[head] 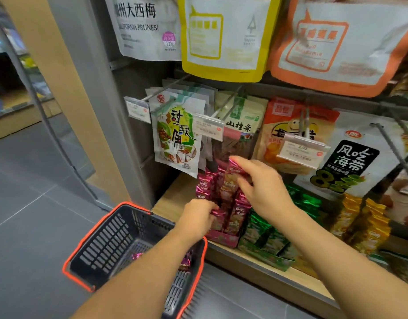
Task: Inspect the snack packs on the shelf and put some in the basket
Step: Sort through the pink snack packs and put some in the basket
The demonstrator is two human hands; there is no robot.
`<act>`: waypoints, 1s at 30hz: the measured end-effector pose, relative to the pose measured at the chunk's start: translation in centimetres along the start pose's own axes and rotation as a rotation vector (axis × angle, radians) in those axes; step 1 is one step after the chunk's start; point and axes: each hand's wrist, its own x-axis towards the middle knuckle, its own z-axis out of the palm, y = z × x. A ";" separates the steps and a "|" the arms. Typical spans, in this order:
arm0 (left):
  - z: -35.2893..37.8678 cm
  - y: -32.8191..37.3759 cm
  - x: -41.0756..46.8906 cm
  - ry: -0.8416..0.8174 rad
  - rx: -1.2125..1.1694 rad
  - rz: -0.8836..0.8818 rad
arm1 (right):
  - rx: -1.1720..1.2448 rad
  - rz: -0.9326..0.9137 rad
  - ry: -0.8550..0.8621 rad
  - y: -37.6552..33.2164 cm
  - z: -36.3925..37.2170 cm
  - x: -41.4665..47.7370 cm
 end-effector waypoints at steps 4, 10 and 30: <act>0.4 0.9 0.9 -0.027 -0.033 0.045 | -0.058 0.126 -0.131 2.5 3.5 0.8; 0.2 1.4 0.9 0.043 -0.098 0.009 | -0.281 0.131 -0.284 4.8 6.6 0.5; -0.6 2.2 1.2 -0.094 0.044 0.092 | -0.417 0.287 -0.277 5.2 8.1 5.3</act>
